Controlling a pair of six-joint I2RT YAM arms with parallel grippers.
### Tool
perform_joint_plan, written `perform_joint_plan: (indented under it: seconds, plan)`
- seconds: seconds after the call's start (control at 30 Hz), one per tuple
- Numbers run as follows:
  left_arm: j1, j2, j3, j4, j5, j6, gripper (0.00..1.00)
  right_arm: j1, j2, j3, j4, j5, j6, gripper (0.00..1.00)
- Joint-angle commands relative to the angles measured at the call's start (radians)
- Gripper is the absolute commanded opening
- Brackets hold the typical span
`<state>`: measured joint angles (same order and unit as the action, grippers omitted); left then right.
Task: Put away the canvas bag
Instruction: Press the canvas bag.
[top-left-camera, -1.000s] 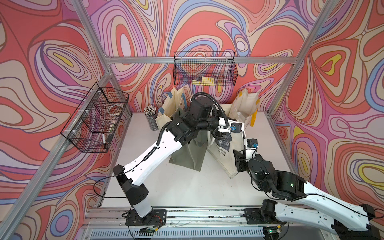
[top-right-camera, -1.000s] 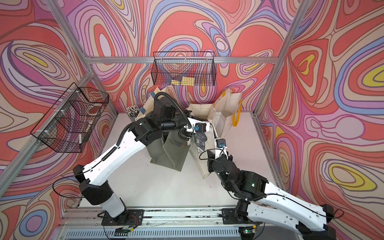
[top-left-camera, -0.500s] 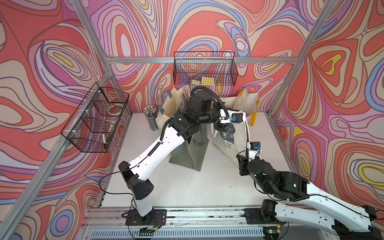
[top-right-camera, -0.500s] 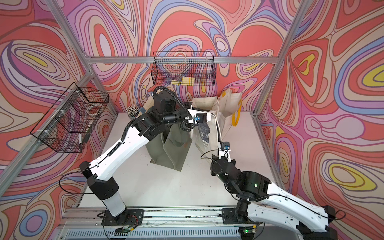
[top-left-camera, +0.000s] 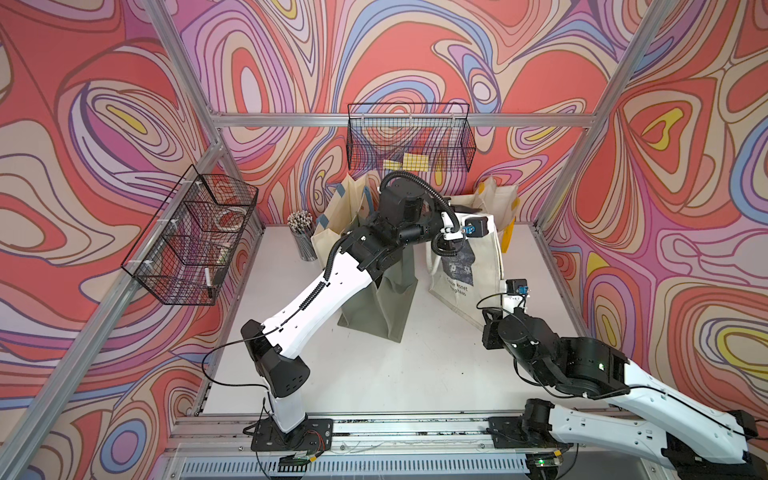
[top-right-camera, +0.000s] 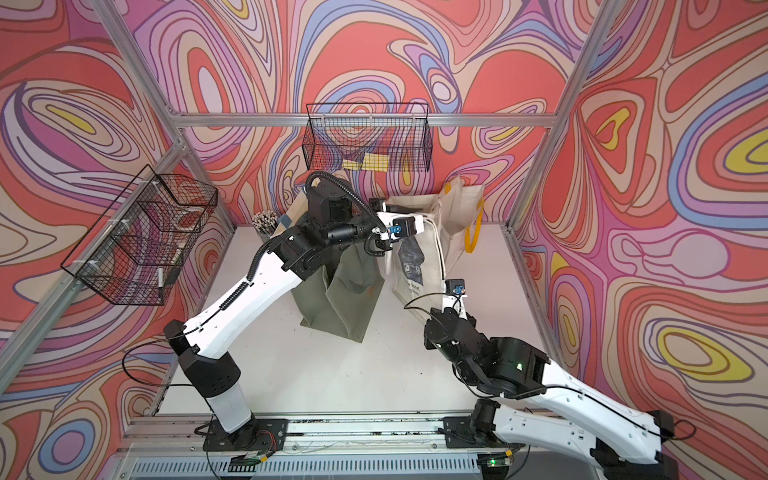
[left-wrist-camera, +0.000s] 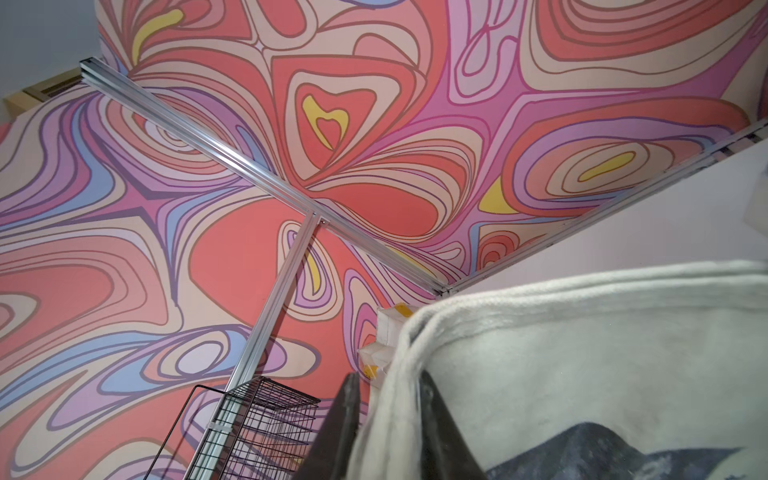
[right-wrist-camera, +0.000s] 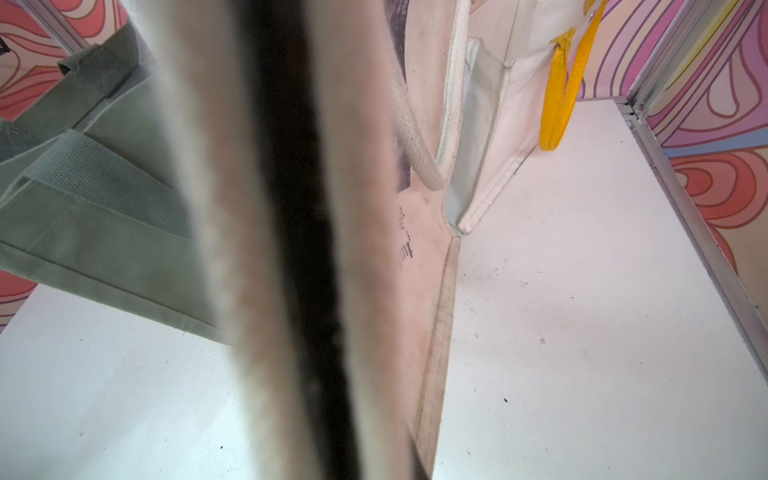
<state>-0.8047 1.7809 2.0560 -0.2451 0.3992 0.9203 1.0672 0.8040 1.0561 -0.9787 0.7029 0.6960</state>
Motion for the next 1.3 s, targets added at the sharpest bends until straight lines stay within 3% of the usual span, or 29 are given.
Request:
perform_joint_plan:
  seconds: [0.0,0.13,0.27,0.4,0.5,0.67,0.83,1.0,1.27]
  plan:
    - [0.016,-0.055,-0.032,0.217,-0.105,-0.085,0.53,-0.001,0.004,0.045,-0.090,0.010,0.045,0.00]
    - [0.017,-0.090,-0.101,0.315,-0.190,-0.170,0.83,-0.001,0.006,0.062,-0.129,0.011,0.096,0.00]
    - [0.017,-0.125,-0.140,0.346,-0.281,-0.248,0.95,-0.001,0.001,0.065,-0.141,0.024,0.148,0.00]
    - [0.015,-0.176,-0.170,0.324,-0.373,-0.389,0.88,-0.001,0.012,0.098,-0.134,0.034,0.166,0.00]
    - [0.004,-0.261,-0.268,0.297,-0.350,-0.441,0.83,-0.001,0.056,0.157,-0.133,0.043,0.163,0.00]
    - [-0.143,-0.420,-0.604,0.491,-0.459,-0.298,0.81,-0.003,0.146,0.256,-0.141,0.059,0.164,0.00]
    - [-0.269,-0.524,-0.721,0.379,-0.659,-0.417,0.76,-0.015,0.192,0.313,-0.134,0.058,0.204,0.00]
    - [-0.451,-0.578,-0.973,0.645,-0.848,-0.274,0.77,-0.072,0.275,0.382,-0.172,-0.002,0.219,0.00]
    - [-0.569,-0.495,-1.142,1.033,-0.970,-0.193,0.79,-0.143,0.330,0.454,-0.164,-0.086,0.234,0.00]
